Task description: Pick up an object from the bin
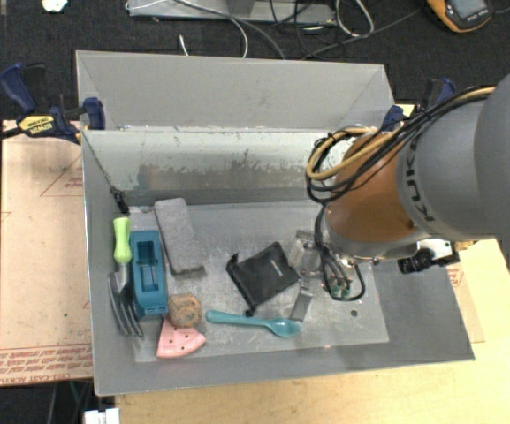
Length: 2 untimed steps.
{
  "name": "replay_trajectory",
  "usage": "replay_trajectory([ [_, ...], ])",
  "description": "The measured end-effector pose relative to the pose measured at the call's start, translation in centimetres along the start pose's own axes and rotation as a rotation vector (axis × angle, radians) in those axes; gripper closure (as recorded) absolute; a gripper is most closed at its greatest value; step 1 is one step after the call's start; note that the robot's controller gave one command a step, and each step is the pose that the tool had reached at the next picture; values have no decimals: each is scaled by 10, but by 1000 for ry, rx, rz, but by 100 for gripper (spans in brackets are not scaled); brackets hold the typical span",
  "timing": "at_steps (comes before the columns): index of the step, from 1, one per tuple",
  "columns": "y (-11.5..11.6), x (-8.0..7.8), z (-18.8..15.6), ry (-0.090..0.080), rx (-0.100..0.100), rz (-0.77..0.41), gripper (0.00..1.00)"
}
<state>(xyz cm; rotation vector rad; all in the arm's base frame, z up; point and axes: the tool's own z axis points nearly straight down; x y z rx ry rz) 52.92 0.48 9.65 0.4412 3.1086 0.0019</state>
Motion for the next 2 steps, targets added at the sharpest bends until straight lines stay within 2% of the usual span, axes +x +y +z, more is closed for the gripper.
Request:
replay_trajectory([
  [1, 15, 40, 8, 2, 1, -41, 0],
  [2, 51, 28, 26, -7, -4, 133, 100],
])
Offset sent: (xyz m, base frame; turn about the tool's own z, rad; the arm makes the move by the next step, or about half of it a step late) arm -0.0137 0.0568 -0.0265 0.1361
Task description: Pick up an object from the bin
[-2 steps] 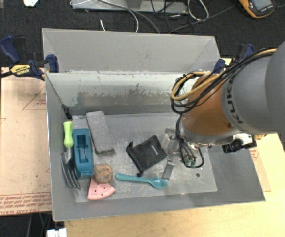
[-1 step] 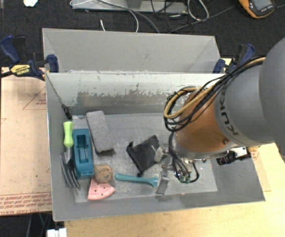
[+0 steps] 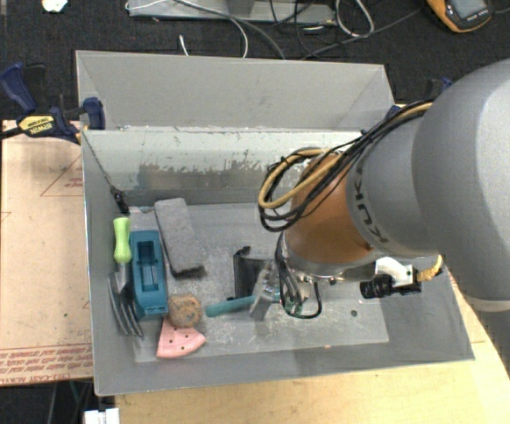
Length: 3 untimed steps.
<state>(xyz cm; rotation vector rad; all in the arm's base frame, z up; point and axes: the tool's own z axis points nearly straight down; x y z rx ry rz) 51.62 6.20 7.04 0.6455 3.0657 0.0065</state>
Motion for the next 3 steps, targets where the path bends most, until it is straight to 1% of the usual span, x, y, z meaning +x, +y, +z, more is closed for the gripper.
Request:
replay_trajectory([
  [1, 0, 0, 0, 0, 0, 0, 100],
  [2, -1, 11, -23, -1, -1, 0, 100],
  [3, 9, 10, -25, 2, 0, 48, 100],
])
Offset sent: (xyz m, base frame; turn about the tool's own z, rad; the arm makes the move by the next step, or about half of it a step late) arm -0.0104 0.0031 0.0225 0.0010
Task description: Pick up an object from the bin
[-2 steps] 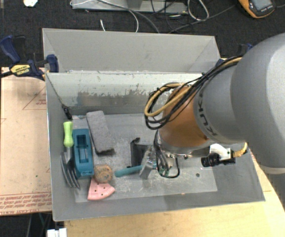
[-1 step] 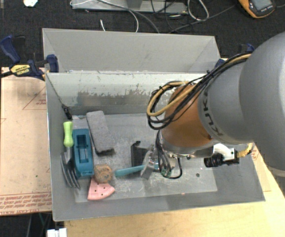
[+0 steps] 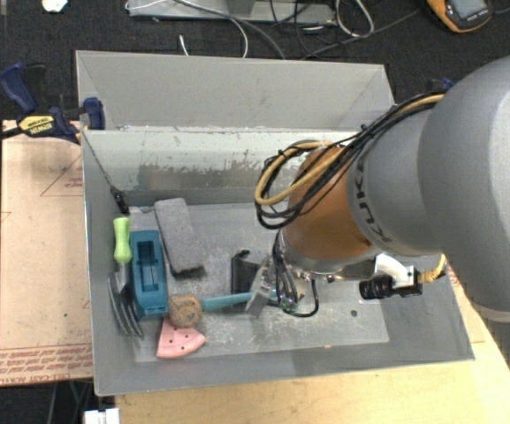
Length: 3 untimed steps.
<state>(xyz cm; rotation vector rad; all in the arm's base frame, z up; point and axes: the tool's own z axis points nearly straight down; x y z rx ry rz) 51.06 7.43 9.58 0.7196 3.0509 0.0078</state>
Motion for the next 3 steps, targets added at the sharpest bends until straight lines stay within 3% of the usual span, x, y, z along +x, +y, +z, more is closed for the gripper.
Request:
replay_trajectory([
  [1, 11, 11, 24, -1, 0, -6, 100],
  [2, 8, 8, 19, -3, -1, -2, 100],
  [3, 8, 16, 13, -3, 1, -5, 100],
])
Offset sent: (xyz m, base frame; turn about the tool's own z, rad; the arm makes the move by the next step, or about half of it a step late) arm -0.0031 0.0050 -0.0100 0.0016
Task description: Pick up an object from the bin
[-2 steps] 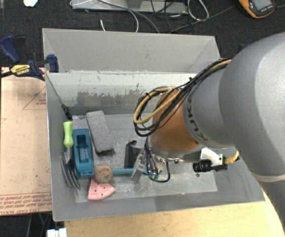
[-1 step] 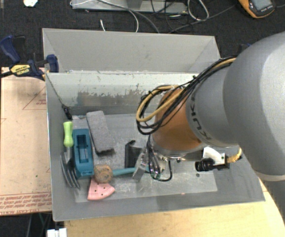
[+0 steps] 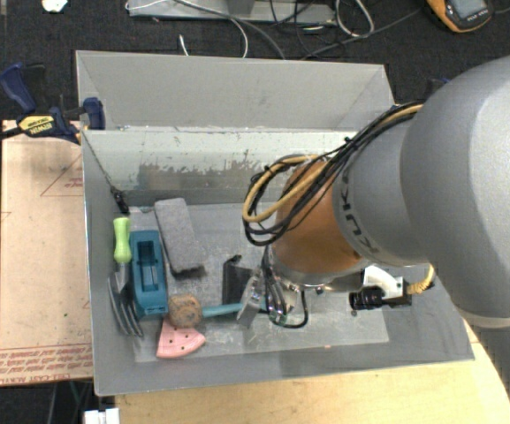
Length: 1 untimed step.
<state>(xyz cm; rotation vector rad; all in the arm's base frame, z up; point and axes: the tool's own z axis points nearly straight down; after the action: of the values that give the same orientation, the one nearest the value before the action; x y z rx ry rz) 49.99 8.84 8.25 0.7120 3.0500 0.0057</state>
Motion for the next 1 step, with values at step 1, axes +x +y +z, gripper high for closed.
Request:
replay_trajectory([
  [1, 5, -25, 4, -1, -1, -188, 100],
])
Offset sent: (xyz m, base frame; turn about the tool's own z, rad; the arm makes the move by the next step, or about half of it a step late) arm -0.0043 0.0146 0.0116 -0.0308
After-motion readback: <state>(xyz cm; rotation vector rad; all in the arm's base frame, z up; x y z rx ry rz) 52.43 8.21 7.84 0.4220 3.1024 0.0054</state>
